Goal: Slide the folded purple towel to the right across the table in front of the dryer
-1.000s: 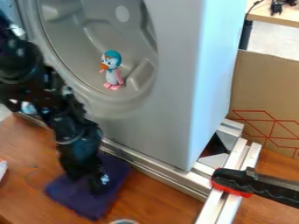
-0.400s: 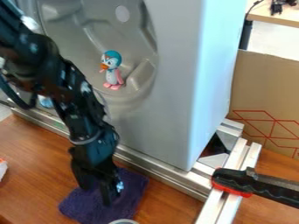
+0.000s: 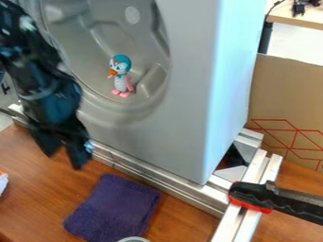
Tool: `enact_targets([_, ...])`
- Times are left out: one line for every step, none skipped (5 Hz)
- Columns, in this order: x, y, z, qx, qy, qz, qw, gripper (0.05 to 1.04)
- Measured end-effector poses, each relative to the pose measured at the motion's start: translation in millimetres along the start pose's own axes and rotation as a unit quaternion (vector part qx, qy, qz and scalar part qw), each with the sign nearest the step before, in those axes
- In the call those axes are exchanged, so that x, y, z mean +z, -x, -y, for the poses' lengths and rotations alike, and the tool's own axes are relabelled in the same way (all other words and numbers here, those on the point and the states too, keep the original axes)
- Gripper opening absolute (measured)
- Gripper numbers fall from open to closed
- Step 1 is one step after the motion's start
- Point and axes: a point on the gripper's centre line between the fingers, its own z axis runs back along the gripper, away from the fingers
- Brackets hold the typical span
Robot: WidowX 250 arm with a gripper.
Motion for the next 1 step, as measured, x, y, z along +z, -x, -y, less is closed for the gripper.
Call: enact_targets([27.5, 30.3, -5.5, -0.014, -0.029, -0.057, 0.9978, 1.0])
